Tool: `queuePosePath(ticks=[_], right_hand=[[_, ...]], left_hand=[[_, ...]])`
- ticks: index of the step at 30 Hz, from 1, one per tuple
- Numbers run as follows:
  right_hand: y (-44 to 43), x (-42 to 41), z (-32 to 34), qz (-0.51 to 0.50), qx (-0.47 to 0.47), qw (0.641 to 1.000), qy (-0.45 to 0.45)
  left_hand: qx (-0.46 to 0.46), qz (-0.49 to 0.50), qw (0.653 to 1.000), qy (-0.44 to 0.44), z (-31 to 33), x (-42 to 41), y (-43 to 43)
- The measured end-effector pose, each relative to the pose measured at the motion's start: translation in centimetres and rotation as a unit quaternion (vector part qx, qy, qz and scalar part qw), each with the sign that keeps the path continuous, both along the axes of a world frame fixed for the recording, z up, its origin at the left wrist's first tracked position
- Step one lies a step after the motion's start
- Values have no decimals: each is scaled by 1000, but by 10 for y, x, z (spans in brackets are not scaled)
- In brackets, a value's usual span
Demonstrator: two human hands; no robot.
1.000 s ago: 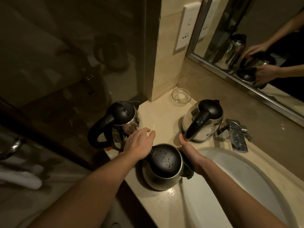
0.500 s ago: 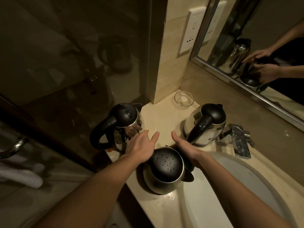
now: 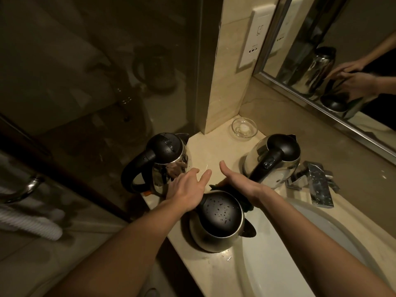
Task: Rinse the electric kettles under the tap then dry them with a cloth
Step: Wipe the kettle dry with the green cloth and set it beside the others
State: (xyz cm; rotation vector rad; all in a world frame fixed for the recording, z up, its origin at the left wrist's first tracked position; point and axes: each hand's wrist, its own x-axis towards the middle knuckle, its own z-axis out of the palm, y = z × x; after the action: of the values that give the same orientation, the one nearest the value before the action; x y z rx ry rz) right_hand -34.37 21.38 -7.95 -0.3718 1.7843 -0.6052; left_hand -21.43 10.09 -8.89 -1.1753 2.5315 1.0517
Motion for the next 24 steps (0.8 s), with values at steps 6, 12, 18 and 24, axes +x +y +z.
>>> queuePosePath(ticks=[6, 12, 18, 24], right_hand=[[-8, -3, -16, -3, 25, 1000, 5], [-3, -2, -37, -24, 38, 999, 5], [-10, -1, -31, -14, 26, 999, 15], [-17, -2, -30, -9, 2, 1000, 24]], left_hand=[[2, 18, 1000, 7, -5, -1, -1], [3, 34, 999, 12, -9, -2, -2], [9, 45, 999, 20, -12, -2, -1], [6, 46, 999, 19, -15, -3, -3]])
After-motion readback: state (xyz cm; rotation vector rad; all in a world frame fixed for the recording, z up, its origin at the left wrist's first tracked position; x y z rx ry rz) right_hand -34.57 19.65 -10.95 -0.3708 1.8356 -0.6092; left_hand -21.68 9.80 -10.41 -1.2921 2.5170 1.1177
